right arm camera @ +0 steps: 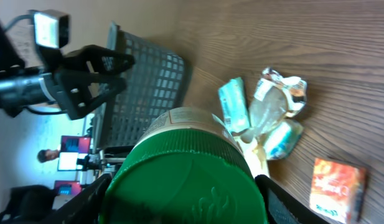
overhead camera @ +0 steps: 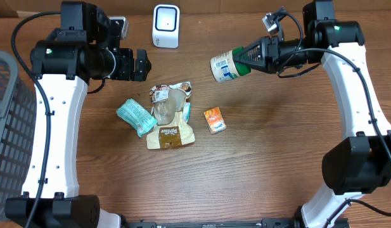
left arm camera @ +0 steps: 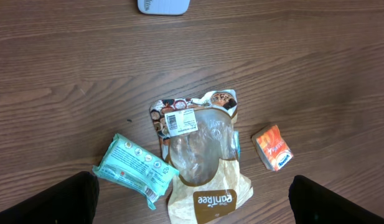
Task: Scan the item barcode
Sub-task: 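Lift the jar with the right gripper and hold it under the scanner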
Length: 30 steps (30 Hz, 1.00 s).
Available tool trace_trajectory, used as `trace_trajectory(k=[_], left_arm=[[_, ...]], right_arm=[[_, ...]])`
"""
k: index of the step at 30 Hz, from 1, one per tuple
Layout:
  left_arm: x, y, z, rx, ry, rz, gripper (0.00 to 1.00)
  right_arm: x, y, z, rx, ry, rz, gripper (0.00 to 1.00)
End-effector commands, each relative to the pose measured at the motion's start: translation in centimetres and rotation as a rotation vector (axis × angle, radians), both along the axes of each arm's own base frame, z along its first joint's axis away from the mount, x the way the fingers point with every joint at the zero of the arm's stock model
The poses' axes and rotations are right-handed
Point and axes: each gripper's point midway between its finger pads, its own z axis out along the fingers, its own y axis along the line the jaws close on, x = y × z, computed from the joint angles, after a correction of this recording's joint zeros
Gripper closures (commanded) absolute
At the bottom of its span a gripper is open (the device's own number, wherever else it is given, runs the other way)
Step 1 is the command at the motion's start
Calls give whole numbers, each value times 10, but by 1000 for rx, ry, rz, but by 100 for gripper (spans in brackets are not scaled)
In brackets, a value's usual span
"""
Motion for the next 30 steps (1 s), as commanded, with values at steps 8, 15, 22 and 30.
trace_trajectory(k=[8,15,22,30], left_arm=[[2,0,1,6,-10,-6,0],[5,21,3,12,-6,71,0],[-2,83,3,-38,31,230,0],[-8,129,0,11,40,353,0]], right_arm=[[-17,5,43,47,-139,40,68],[-19,12,33,-10,-133,50,68],[-25,33,24,-69,-146,92,68],[-6,67,22,-140,-110,-7,72]])
